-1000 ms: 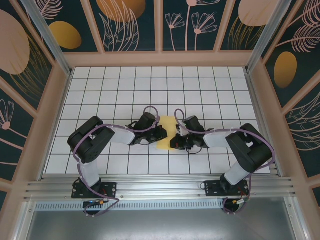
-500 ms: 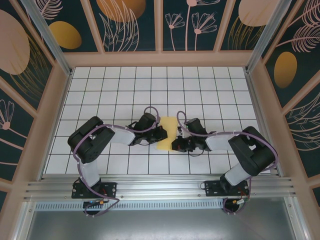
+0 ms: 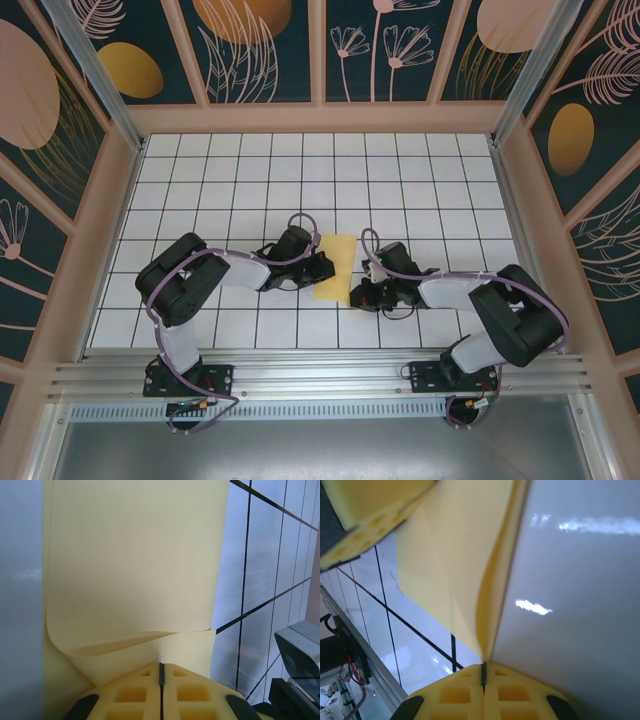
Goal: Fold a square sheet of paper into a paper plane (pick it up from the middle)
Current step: Fold the triangle a second time at the center of the table.
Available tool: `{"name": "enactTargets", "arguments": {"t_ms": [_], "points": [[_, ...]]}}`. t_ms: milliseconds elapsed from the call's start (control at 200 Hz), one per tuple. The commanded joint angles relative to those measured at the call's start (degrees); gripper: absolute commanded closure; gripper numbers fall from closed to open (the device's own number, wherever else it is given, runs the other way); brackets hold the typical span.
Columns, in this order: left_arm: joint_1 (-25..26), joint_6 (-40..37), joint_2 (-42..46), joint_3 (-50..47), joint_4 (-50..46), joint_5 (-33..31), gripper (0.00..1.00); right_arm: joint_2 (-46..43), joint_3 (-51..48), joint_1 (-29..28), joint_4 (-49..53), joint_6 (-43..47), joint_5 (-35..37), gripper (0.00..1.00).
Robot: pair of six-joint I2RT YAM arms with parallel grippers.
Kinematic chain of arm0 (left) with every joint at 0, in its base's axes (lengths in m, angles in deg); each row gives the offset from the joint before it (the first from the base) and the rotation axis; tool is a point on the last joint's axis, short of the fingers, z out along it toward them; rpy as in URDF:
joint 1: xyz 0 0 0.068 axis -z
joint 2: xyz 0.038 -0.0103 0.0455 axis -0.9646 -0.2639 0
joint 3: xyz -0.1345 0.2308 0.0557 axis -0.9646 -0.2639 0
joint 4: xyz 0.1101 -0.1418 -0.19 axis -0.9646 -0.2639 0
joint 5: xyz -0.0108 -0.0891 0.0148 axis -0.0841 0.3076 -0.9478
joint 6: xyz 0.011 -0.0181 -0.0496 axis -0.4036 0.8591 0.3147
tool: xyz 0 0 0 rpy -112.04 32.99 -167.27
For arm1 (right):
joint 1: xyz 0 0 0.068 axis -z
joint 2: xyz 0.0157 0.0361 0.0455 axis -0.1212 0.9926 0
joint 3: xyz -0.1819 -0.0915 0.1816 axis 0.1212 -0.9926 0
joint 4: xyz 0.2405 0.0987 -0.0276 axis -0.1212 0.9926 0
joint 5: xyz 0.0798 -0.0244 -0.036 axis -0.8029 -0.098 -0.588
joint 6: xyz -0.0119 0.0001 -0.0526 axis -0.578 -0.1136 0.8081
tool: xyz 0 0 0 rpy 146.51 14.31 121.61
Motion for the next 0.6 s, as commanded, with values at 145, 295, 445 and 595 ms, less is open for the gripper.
{"name": "enactTargets", "arguments": {"t_ms": [145, 295, 445, 595], "points": [[-0.2, -1.2, -2.1, -1.1, -5.4, -1.8, 0.90, -5.2, 3.3, 0.5, 2.0, -5.2, 1.7, 0.96], [-0.1, -1.4, -1.9, -0.9, -5.6, -1.5, 0.90, 0.3, 7.3, 0.2, -0.8, -5.8, 1.6, 0.96], [-0.2, -1.6, -2.0, -0.5, -5.8, -1.2, 0.89, 6.0, 9.5, 0.3, -0.2, -5.2, 2.2, 0.96], [-0.2, -1.6, -1.7, -0.4, -5.8, -1.1, 0.88, 9.0, 7.7, 0.4, 0.8, -4.5, 3.5, 0.96]]}}
